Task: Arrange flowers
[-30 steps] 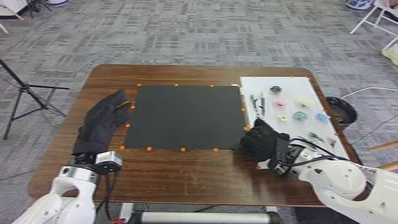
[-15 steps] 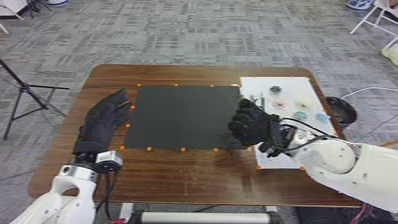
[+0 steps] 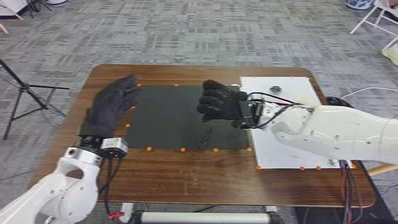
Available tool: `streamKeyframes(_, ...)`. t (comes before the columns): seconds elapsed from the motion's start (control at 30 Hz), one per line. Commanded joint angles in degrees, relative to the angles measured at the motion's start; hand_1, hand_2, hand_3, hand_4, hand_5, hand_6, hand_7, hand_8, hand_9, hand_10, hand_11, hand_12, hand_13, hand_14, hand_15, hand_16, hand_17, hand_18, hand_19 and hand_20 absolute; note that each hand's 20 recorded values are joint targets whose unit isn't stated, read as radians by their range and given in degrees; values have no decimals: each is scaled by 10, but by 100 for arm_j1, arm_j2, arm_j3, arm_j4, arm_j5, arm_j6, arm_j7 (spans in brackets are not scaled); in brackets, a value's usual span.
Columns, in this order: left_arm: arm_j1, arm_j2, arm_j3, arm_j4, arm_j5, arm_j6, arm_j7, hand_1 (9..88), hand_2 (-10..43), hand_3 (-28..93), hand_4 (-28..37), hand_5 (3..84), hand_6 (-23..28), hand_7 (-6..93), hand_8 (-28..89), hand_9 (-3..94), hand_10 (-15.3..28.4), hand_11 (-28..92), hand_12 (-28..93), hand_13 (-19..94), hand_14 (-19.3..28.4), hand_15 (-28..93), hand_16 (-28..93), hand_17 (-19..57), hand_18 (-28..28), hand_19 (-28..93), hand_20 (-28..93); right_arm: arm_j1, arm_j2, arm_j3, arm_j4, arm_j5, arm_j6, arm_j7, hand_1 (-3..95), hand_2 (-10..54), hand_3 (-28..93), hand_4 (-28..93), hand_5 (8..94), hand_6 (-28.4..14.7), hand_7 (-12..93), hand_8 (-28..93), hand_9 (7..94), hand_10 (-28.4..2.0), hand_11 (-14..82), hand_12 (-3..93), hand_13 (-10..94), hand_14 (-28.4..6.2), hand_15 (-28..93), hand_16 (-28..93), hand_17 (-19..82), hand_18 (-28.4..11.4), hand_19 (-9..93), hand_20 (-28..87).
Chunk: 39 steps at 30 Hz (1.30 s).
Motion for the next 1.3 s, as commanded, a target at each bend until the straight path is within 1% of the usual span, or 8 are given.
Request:
streamKeyframes(0.03,15,-80,-112,-117,-33,-98,145,264,-26,645,-227,296,37,191,-70,208,111,186,200,160,134,266,60,-108,192,377,124,-373,95,704,-1160,-743,-896,331,778,-22,305,-253,594,27,582,172,573,-73,464,647,495,-44,778,455,183,-103,628,558)
streamKeyframes(0.1,254,-93,-272,-203,-17,-161,124,263,-26,644,-225,295,36,192,-71,208,110,187,202,162,133,265,63,-108,191,377,124,-769,700,1363,-1885,-1100,-2056,715,525,-73,704,-277,571,28,609,85,568,-83,492,603,509,-67,793,424,189,-144,693,507)
streamKeyframes(0.13,288,-105,-289,-200,2,-199,125,262,-30,646,-226,295,35,193,-71,209,109,188,203,163,133,267,65,-108,191,378,124,-859,916,1416,-2135,-1003,-2176,1144,461,-87,764,-281,540,28,602,55,546,-89,511,580,497,-75,808,390,186,-152,704,498)
streamKeyframes(0.23,344,-176,-334,-149,78,-350,-23,260,-45,654,-235,297,33,202,-75,213,108,192,206,168,131,271,69,-105,193,379,125,-1643,1543,2431,-2866,-258,-3219,1933,302,-94,874,-282,481,8,466,-142,487,-111,624,454,481,-92,819,365,181,-165,719,497)
streamKeyframes(0.33,398,-231,-370,-111,77,-365,-75,259,-60,667,-256,300,31,210,-84,218,105,195,212,173,129,270,73,-104,198,382,125,-2522,1923,3561,-3537,614,-4119,2718,190,-92,841,-283,492,-36,349,-131,509,-137,623,433,512,-122,816,362,201,-196,748,512)
streamKeyframes(0.53,860,-438,-639,-183,102,-291,-66,260,-68,678,-272,306,27,213,-88,225,105,195,209,179,129,272,71,-103,198,382,123,-3436,1839,4499,-4041,362,-5387,3964,137,-48,739,-283,662,-31,311,-105,634,-138,590,440,597,-139,805,383,263,-225,814,512)
streamKeyframes(0.83,1702,-778,-1071,-237,132,187,-145,253,-72,682,-278,309,28,211,-90,229,107,196,206,183,131,273,68,-101,197,384,124,-3715,782,4693,-3622,-277,-6820,5164,96,-12,693,-283,756,-17,302,-97,706,-133,576,441,663,-140,804,392,309,-240,861,496)
streamKeyframes(1.3,2055,-822,-1394,-364,80,290,-33,252,-66,679,-281,312,28,216,-91,232,107,197,208,184,133,278,70,-101,195,382,125,-3714,-92,4713,-3419,-271,-7388,5445,71,11,663,-283,807,-12,304,-94,750,-131,571,442,699,-138,806,404,333,-250,892,478)
